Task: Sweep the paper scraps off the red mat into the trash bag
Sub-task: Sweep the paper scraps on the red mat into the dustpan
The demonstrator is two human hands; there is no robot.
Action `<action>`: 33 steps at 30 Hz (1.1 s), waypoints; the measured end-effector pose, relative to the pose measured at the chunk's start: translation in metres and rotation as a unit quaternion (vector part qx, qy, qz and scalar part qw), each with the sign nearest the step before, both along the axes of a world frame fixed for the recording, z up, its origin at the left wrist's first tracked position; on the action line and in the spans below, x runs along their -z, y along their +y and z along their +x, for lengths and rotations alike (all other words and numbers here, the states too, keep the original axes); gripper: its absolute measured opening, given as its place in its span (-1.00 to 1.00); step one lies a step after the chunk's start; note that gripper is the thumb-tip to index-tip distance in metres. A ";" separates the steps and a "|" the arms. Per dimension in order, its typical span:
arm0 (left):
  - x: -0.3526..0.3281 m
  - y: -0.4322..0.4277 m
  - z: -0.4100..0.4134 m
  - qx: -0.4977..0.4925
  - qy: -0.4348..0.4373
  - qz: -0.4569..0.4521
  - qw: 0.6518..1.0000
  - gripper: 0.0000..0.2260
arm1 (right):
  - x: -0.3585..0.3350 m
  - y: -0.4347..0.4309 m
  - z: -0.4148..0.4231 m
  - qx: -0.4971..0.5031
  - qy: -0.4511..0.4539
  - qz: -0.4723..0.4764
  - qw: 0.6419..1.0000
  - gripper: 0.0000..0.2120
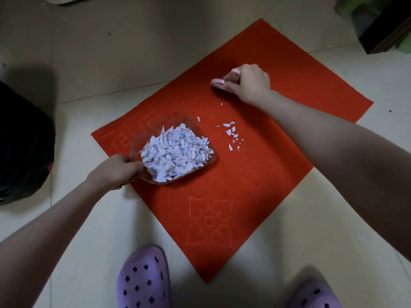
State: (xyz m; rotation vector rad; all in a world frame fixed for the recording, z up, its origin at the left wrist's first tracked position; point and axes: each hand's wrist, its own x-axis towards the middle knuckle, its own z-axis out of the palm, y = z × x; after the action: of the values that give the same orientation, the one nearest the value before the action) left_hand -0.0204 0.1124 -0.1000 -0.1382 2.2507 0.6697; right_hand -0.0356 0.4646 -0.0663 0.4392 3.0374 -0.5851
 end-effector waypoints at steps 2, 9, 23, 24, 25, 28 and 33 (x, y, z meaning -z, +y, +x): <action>0.000 -0.001 0.000 0.001 0.002 0.001 1.000 -0.74 | 0.004 -0.005 -0.005 -0.044 -0.032 0.004 0.999 -0.73; 0.004 -0.002 -0.001 -0.015 0.004 -0.003 1.000 -0.75 | -0.022 0.018 0.023 -0.159 -0.164 -0.007 0.973 -0.86; -0.005 -0.024 -0.001 -0.041 0.014 -0.007 0.999 -0.77 | 0.001 -0.026 -0.016 -0.171 -0.058 -0.016 0.983 -0.81; -0.005 -0.025 0.000 -0.041 0.012 -0.008 0.999 -0.77 | 0.002 -0.026 -0.014 -0.188 -0.075 -0.019 0.979 -0.81; -0.004 -0.026 0.001 -0.042 0.008 -0.006 0.999 -0.76 | 0.000 -0.026 -0.011 -0.204 -0.095 -0.022 0.974 -0.81; -0.002 -0.026 0.006 -0.046 0.002 0.002 0.999 -0.77 | -0.016 -0.015 0.001 -0.260 -0.165 -0.020 0.951 -0.82; -0.001 -0.026 0.005 -0.051 0.005 0.010 0.999 -0.74 | -0.047 0.003 0.020 -0.269 -0.172 -0.006 0.948 -0.84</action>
State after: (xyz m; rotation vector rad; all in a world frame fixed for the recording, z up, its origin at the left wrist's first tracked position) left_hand -0.0150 0.0863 -0.0991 -0.2404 2.2582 0.7492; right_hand -0.0159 0.4678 -0.0190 -0.2651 2.6365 -0.4322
